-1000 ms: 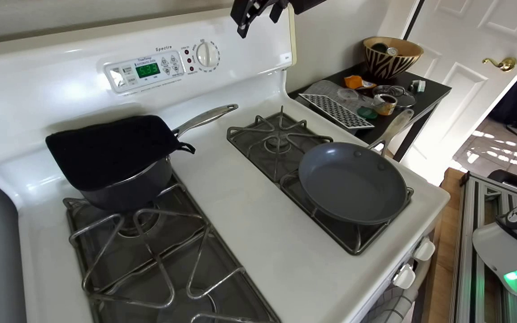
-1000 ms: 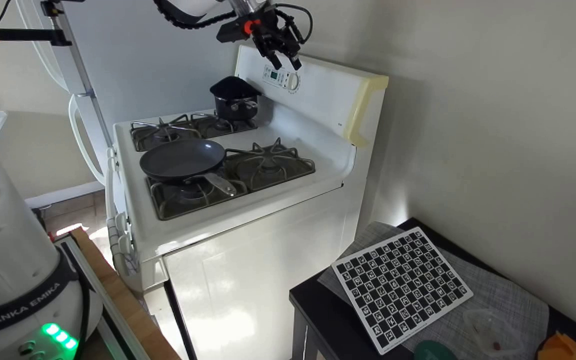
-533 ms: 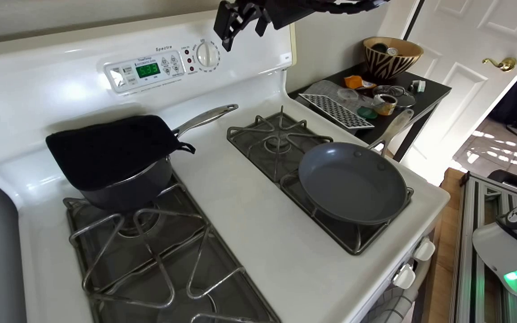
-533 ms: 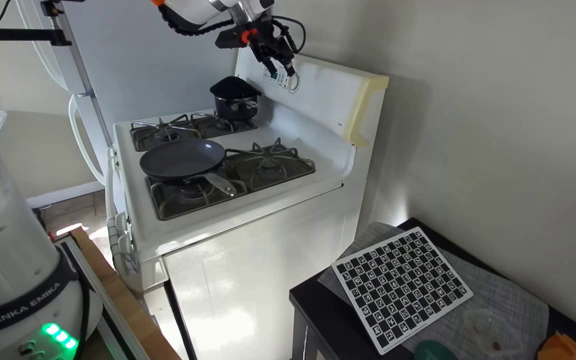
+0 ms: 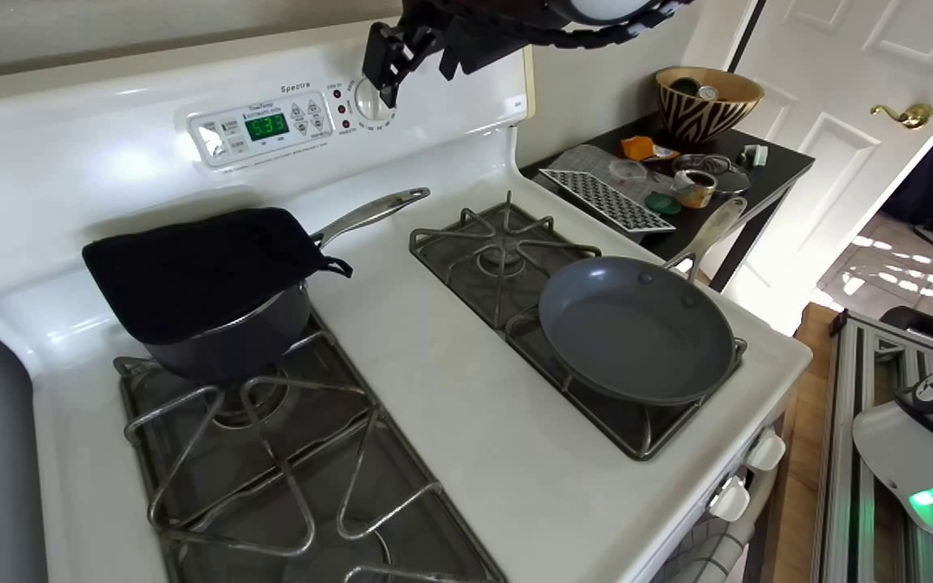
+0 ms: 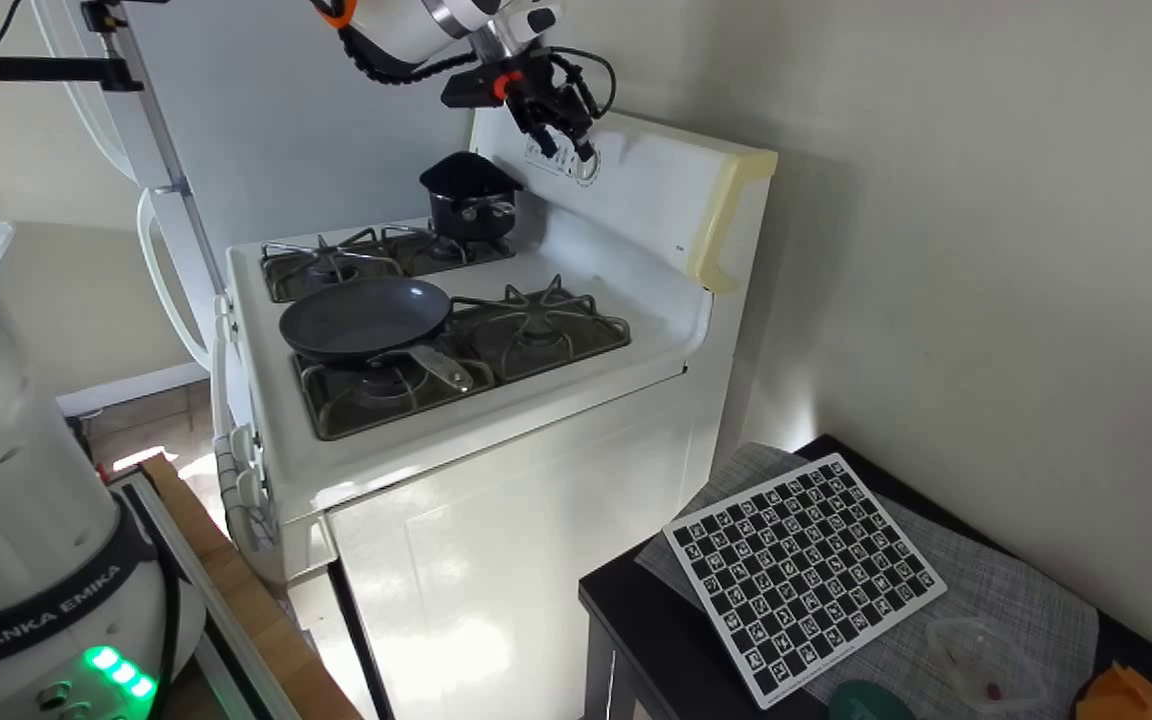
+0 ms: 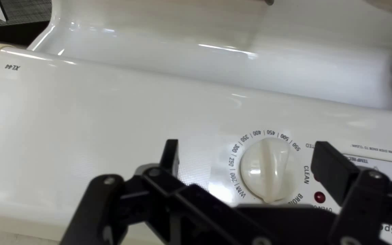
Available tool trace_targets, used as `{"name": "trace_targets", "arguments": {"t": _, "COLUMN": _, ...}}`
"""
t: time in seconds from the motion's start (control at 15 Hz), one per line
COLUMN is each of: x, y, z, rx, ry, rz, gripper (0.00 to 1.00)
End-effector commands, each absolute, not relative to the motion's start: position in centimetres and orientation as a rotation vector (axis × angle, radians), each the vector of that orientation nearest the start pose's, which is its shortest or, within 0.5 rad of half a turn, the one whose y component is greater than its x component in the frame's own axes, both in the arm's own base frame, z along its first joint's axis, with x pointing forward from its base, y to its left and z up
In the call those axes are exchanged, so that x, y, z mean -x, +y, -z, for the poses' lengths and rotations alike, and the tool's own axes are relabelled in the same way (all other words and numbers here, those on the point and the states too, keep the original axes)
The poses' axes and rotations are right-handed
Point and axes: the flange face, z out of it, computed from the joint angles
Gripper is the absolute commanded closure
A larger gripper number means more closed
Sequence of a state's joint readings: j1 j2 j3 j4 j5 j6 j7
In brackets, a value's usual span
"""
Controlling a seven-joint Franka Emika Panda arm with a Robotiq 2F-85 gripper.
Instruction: Turn the knob to the right
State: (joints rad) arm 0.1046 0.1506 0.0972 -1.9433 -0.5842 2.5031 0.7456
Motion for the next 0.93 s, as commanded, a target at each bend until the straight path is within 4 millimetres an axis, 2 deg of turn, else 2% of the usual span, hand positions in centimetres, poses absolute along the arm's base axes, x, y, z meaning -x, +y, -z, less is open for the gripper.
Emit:
{"name": "trace_targets", "arguments": {"t": 0.0, "x": -62.8, "y": 13.5, "z": -44.1, "rx": 3.207, "ry": 0.233, "rz": 0.936, "gripper": 0.00}}
{"name": "trace_targets", "arguments": {"t": 0.13, "x": -63.4, "y": 14.0, "z": -43.9, "rx": 3.208, "ry": 0.219, "rz": 0.947, "gripper": 0.00}}
{"name": "trace_targets", "arguments": {"t": 0.2, "x": -63.6, "y": 14.2, "z": -43.9, "rx": 3.206, "ry": 0.212, "rz": 0.952, "gripper": 0.03}}
{"name": "trace_targets", "arguments": {"t": 0.33, "x": -64.0, "y": 14.7, "z": -43.9, "rx": 3.204, "ry": 0.202, "rz": 0.962, "gripper": 0.13}}
{"name": "trace_targets", "arguments": {"t": 0.47, "x": -64.4, "y": 15.0, "z": -44.0, "rx": 3.202, "ry": 0.195, "rz": 0.973, "gripper": 0.40}}
{"name": "trace_targets", "arguments": {"t": 0.67, "x": -64.7, "y": 15.4, "z": -44.0, "rx": 3.199, "ry": 0.191, "rz": 0.984, "gripper": 0.52}}
{"name": "trace_targets", "arguments": {"t": 0.73, "x": -64.9, "y": 15.4, "z": -44.0, "rx": 3.198, "ry": 0.192, "rz": 0.985, "gripper": 0.51}}
{"name": "trace_targets", "arguments": {"t": 0.87, "x": -65.0, "y": 15.5, "z": -44.0, "rx": 3.198, "ry": 0.192, "rz": 0.989, "gripper": 0.60}}
